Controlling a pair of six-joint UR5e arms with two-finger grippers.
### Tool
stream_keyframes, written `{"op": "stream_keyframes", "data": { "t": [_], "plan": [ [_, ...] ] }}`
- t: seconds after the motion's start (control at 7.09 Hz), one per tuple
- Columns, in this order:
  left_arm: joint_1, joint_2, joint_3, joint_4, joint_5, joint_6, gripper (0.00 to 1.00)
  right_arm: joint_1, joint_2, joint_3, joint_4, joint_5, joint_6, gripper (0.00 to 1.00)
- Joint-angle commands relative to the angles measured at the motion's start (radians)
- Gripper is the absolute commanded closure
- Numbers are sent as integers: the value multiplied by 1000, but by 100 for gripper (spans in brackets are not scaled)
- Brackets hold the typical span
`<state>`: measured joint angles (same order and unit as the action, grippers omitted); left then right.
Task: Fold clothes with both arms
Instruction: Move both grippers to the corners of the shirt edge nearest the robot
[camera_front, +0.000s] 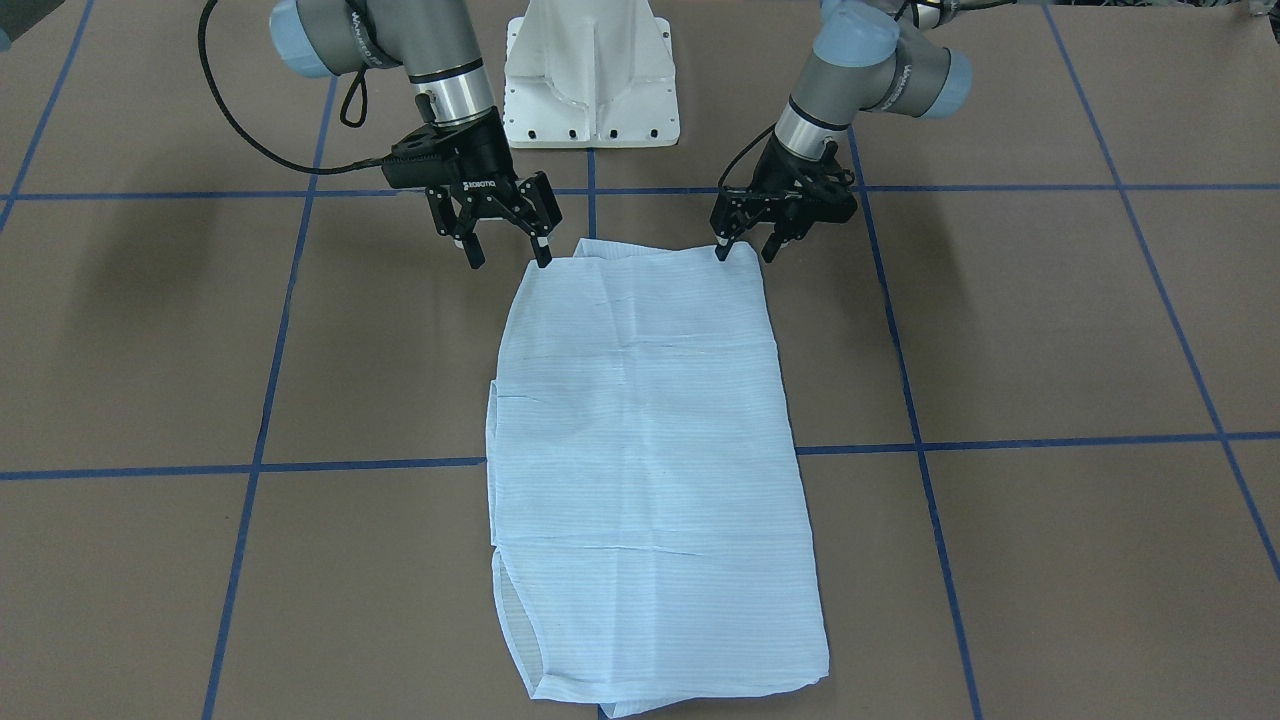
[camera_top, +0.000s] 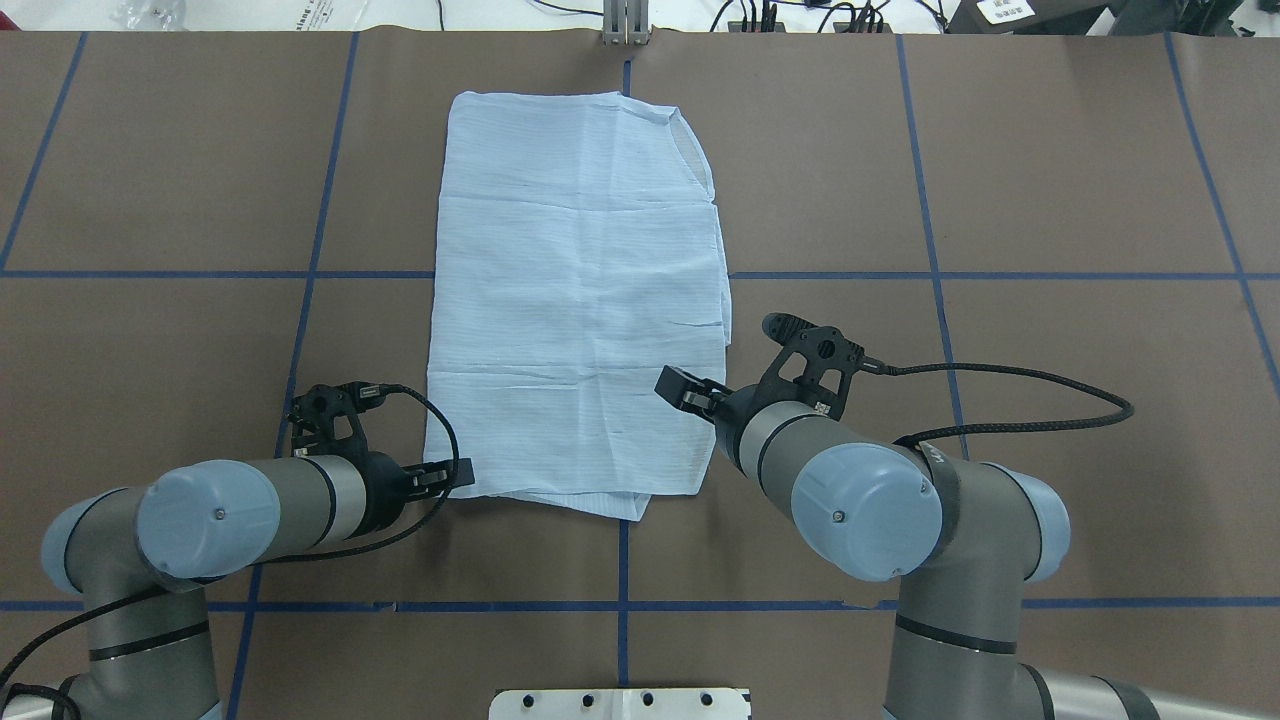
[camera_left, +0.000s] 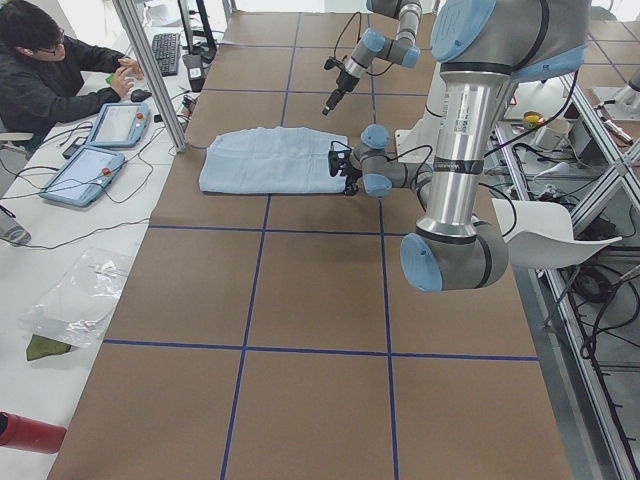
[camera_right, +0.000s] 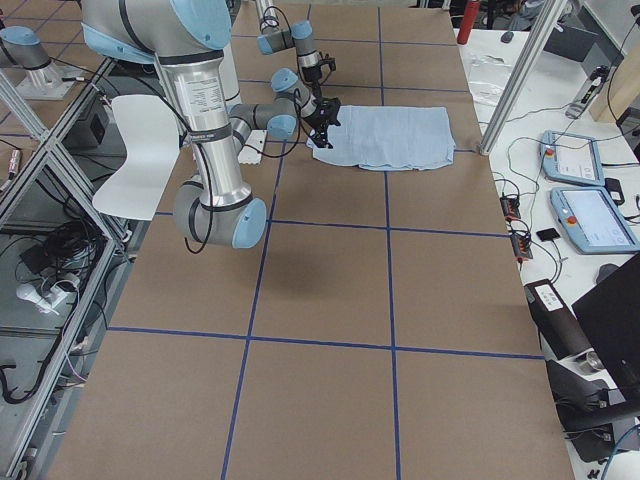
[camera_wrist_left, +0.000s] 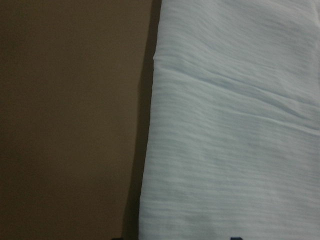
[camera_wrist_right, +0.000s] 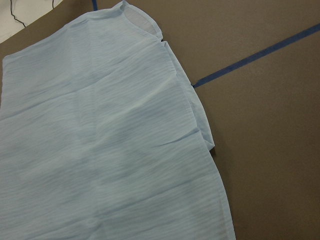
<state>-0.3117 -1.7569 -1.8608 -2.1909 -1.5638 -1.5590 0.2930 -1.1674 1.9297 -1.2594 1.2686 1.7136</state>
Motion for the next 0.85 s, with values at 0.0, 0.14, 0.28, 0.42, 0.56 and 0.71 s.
{"op": "stream_keyframes", "data": {
  "t": [0.0,0.14,0.28,0.42,0.56,0.71],
  "plan": [
    [6,-1,0,2,1,0,38,0,0,0,0,0,0,0],
    [6,-3,0,0,1,0,51,0,0,0,0,0,1,0],
    [6,-3,-1,0,1,0,68,0,0,0,0,0,1,0],
    [6,-1,-1,0,-1,0,100,-5,0,0,0,-2,1,0],
    [6,-3,-3,0,1,0,100,-23,2,0,-2,-11,1,0],
    [6,-9,-3,0,-1,0,100,-69,9,-4,-15,-59,51,0]
  ]
}}
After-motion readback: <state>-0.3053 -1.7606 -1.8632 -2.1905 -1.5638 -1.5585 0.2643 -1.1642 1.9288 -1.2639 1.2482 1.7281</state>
